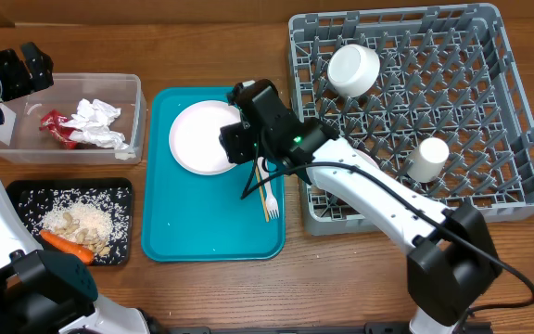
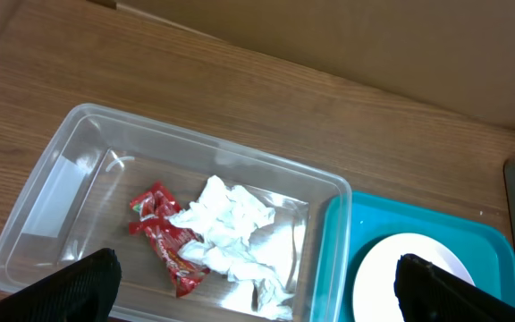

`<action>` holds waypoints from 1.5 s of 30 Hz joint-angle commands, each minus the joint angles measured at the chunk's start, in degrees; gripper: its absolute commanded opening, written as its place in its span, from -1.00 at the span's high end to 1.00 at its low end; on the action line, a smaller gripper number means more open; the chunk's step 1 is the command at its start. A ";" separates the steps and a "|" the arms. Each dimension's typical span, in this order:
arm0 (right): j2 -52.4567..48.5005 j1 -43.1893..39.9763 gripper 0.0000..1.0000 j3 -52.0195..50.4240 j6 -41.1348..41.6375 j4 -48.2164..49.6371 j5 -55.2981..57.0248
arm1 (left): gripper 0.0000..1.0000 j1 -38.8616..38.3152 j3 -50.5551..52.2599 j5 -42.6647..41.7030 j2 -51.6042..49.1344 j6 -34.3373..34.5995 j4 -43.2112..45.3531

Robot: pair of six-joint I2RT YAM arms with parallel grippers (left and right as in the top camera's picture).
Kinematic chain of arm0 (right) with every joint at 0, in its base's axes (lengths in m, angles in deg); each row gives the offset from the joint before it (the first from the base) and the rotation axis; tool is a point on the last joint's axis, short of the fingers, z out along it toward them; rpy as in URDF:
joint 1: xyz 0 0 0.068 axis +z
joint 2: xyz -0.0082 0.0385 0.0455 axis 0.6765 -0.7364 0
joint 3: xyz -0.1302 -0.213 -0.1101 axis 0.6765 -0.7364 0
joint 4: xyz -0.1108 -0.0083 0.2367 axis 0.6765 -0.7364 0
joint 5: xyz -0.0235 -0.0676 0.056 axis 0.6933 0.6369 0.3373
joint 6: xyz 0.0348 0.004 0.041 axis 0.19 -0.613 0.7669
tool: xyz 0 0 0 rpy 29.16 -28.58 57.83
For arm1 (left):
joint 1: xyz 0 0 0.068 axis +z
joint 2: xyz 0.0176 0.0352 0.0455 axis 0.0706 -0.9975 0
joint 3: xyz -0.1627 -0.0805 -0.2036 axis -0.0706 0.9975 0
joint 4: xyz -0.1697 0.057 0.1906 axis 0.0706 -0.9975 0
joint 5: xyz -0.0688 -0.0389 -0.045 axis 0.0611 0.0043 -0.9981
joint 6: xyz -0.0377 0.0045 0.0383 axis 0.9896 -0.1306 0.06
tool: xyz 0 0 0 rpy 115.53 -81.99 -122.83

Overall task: Sort waste into correct bins and load items into the dishwasher rack
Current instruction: 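Move the right gripper left onto the white plate rim and close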

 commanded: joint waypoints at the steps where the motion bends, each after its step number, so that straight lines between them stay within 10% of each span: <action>1: -2.08 -0.13 -0.16 -0.13 -1.14 2.62 3.13 | -1.00 -0.13 -0.59 -0.66 0.28 0.76 0.24; 18: -13.44 -0.70 -0.01 -0.13 -1.14 13.81 16.26 | -1.00 -0.13 -0.59 -0.66 0.26 0.76 0.24; 45: -16.96 -4.02 0.06 -0.13 -0.92 11.39 5.35 | -1.00 -0.15 -0.59 -0.66 0.26 0.76 0.24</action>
